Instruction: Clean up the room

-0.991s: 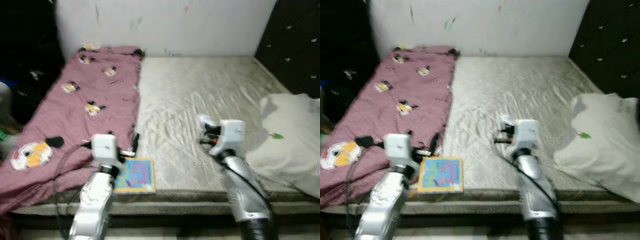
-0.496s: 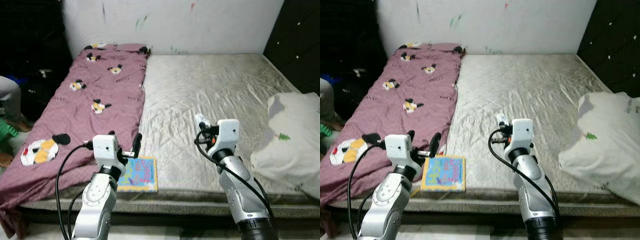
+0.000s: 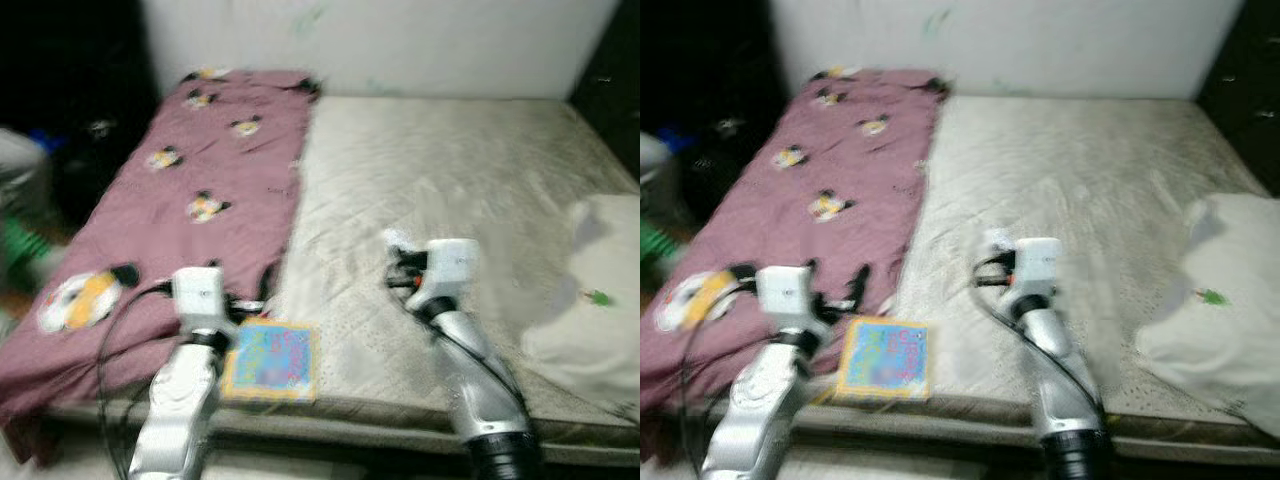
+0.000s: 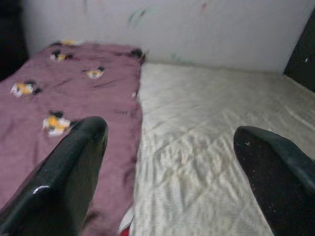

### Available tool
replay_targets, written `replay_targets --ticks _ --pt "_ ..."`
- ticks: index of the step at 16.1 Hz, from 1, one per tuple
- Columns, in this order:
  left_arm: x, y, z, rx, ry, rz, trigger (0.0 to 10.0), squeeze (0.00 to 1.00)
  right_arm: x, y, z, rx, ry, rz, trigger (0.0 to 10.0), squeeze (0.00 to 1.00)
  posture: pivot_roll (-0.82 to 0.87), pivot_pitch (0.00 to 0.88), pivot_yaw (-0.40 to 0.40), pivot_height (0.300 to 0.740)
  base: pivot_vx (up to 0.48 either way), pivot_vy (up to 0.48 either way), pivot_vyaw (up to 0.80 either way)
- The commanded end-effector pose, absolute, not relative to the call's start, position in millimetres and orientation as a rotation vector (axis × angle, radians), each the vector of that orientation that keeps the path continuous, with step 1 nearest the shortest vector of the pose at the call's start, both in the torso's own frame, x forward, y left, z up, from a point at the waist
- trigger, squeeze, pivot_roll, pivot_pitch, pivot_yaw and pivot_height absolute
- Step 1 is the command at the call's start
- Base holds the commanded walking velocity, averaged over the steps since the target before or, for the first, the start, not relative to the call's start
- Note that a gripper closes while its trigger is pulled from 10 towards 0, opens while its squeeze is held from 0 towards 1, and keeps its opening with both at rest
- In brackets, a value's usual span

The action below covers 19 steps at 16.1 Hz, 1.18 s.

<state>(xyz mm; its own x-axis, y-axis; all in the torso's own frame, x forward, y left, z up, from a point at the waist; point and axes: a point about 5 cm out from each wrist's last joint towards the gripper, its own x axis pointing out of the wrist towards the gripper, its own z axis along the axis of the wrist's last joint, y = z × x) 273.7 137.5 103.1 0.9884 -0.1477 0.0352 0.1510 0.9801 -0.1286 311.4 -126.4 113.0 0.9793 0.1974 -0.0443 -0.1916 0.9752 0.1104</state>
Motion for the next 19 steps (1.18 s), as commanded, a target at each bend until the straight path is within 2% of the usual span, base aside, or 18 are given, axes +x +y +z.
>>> replay_targets --ticks 1,5,7,8,10,12,14,17,19 --pt "273.5 129.0 103.4 -0.135 -0.023 -0.175 10.0 0.0 311.0 -138.6 110.2 0.093 0.061 0.15 10.0 0.0 0.03 0.0 0.039 0.74 0.0 0.0 0.0" --pt "274.5 130.3 103.6 -0.139 -0.026 -0.143 10.0 0.0 312.0 -144.1 105.8 0.078 0.091 0.114 10.0 0.0 0.03 0.005 0.038 0.74 0.0 0.0 0.0" --pt "275.4 131.6 101.8 -0.125 -0.011 -0.104 10.0 0.0 314.5 -148.4 106.7 -0.02 0.096 0.088 10.0 0.0 0.03 0.005 0.042 0.74 0.0 0.0 0.0" --pt "275.4 131.7 100.8 -0.134 -0.005 -0.104 10.0 0.0 316.6 -146.5 110.7 -0.11 0.054 0.123 10.0 0.0 0.02 0.003 0.044 0.74 0.0 0.0 0.0" --pt "276.2 131.5 100.0 -0.137 0.0 -0.108 10.0 0.0 318.3 -141.2 113.4 -0.06 0.055 0.197 10.0 0.0 0.02 0.0 0.047 0.74 0.0 0.0 0.0" --pt "276.6 131.8 99.7 -0.135 0.001 -0.108 10.0 0.0 318.7 -135.6 115.5 -0.106 0.033 0.27 10.0 0.0 0.02 0.0 0.055 0.74 0.0 0.0 0.0" --pt "271.5 129.7 91.9 -0.139 0.028 -0.109 10.0 0.0 323.7 -142.0 115.3 -0.171 0.031 0.318 10.0 0.0 0.01 0.0 0.071 0.74 0.0 0.0 0.0" --pt "272.9 129.6 95.0 -0.145 0.018 -0.11 10.0 0.0 325.2 -141.7 124.7 -0.02 0.009 0.307 10.0 0.0 0.01 0.0 0.079 0.74 0.0 0.0 0.0" --pt "270.7 135.4 96.2 -0.145 0.014 -0.085 10.0 0.0 320.6 -133.3 135.1 0.004 -0.063 0.297 10.0 0.0 0.01 0.0 0.072 0.74 0.0 0.0 0.0"
